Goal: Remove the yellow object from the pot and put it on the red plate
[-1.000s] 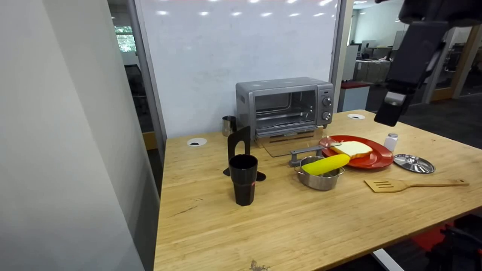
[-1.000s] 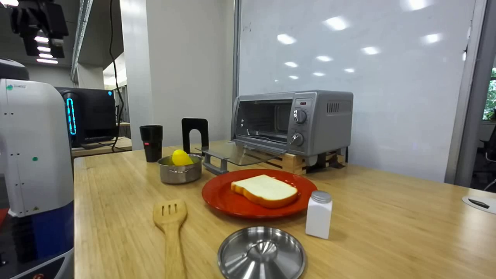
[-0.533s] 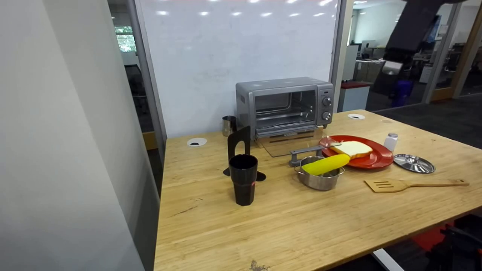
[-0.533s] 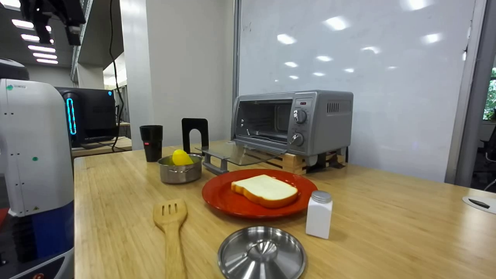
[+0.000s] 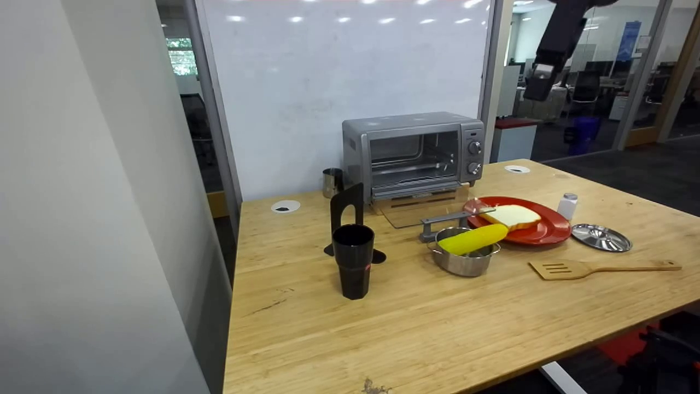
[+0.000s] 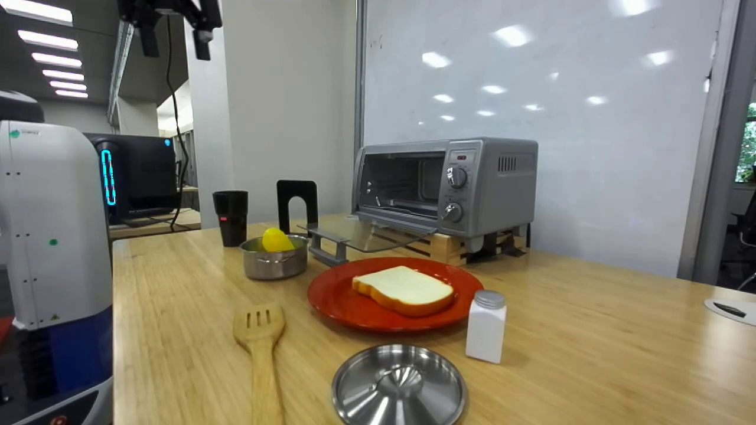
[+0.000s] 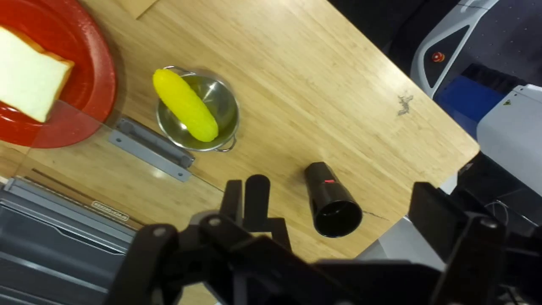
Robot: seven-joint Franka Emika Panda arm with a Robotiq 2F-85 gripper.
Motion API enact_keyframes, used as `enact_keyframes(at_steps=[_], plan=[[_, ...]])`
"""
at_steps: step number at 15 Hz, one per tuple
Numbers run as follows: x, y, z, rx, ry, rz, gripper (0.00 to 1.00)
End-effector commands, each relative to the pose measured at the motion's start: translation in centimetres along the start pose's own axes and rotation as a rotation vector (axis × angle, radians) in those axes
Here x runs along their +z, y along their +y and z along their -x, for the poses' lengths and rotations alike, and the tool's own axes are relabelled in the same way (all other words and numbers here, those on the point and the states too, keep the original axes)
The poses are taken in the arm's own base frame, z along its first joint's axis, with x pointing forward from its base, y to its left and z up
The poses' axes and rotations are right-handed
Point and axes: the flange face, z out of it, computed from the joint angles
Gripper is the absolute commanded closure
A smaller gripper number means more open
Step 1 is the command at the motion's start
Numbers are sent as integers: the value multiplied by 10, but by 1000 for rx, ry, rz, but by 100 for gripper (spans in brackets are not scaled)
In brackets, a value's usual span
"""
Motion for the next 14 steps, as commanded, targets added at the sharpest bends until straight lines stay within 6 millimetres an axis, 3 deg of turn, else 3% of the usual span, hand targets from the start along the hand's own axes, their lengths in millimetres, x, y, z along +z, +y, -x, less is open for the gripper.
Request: enact_keyframes(at_steps=[1, 5, 9, 14], plan=[[24, 52, -34, -46, -110, 16, 0], [66, 86, -59, -105, -248, 26, 0], [106, 94, -83, -179, -379, 63, 0], [146, 90, -107, -280, -470, 130, 0]])
